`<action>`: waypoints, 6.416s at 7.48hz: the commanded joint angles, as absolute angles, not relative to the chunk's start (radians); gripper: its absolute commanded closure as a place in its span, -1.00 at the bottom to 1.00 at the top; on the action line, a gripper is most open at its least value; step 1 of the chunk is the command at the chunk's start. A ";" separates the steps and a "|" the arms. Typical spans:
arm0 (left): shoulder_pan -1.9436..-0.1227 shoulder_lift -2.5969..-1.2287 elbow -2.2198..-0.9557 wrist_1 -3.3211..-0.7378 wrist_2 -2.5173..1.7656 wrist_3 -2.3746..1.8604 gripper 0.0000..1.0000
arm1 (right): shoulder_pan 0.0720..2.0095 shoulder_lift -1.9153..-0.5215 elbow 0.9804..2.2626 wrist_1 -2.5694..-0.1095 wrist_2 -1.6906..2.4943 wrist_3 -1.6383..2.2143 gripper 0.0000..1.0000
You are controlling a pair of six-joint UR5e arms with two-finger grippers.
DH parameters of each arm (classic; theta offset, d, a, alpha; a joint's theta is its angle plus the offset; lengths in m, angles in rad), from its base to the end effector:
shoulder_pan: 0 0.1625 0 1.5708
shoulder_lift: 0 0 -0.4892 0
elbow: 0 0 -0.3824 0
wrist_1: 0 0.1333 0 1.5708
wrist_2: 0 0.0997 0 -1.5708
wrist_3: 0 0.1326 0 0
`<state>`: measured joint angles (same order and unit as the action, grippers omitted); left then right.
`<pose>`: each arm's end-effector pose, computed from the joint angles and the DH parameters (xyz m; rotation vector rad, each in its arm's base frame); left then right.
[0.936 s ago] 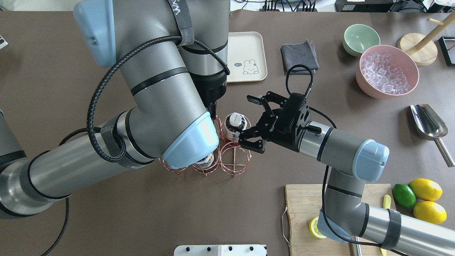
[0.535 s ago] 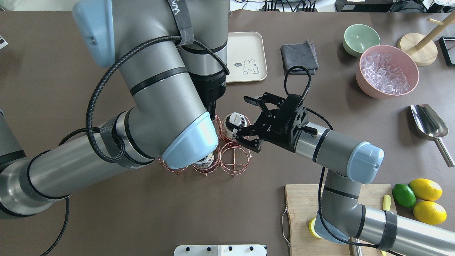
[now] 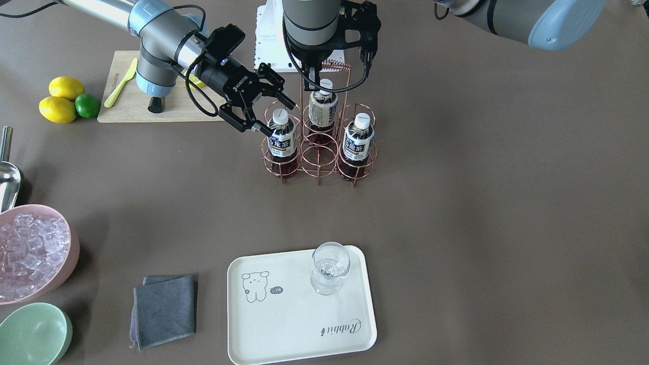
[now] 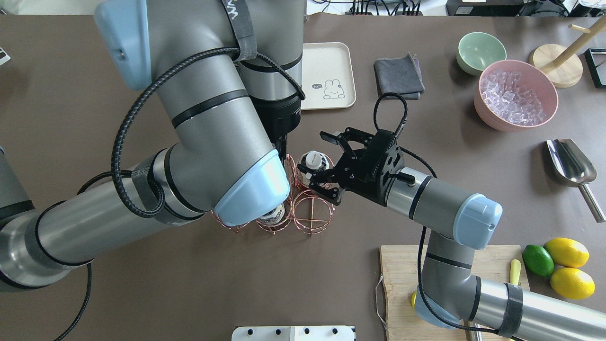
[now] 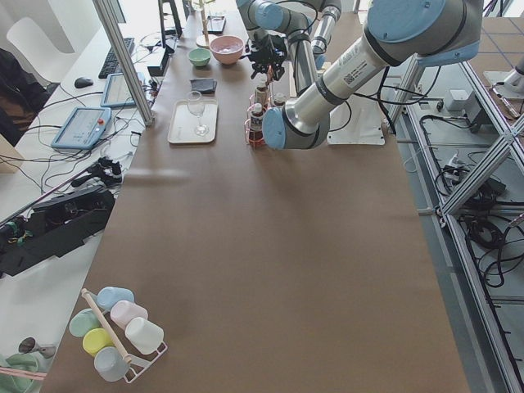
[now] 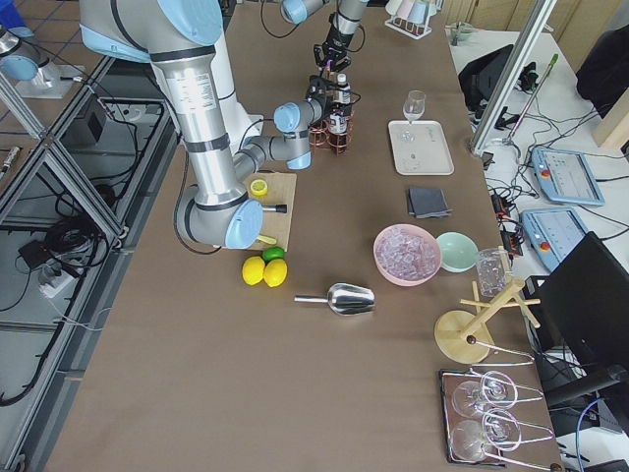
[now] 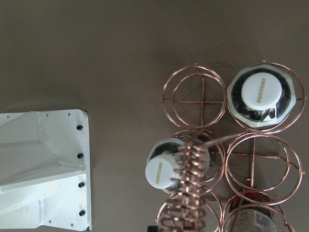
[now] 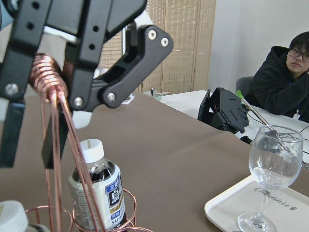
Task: Take tea from basket to plate
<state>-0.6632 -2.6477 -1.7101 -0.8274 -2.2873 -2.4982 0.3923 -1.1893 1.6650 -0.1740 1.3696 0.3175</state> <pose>0.5214 -0.4660 0.0794 -0.8183 0.3849 -1.3222 -0.5086 -0.3834 0.3076 1.4739 -1.1769 -0.4053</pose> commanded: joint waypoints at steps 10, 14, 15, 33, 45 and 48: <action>-0.664 -2.645 -1.723 -0.827 -2.289 -2.497 1.00 | 0.382 -1.196 1.693 -0.170 1.353 0.319 1.00; -0.663 -2.643 -1.721 -0.827 -2.289 -2.496 1.00 | 0.414 -1.219 1.825 -0.249 1.358 0.321 1.00; -0.663 -2.643 -1.723 -0.827 -2.287 -2.496 1.00 | 0.419 -1.221 1.891 -0.327 1.359 0.325 1.00; -0.875 -2.738 -1.769 -0.426 -2.281 -2.191 1.00 | 0.839 -0.784 1.074 -0.095 1.496 0.572 1.00; -1.411 -2.379 -1.387 -0.785 -2.059 -1.384 1.00 | 0.706 -0.842 1.045 0.018 1.342 0.572 -0.99; -1.408 -2.378 -1.247 -0.940 -1.977 -1.384 1.00 | 0.704 -0.845 1.063 0.018 1.342 0.574 -1.00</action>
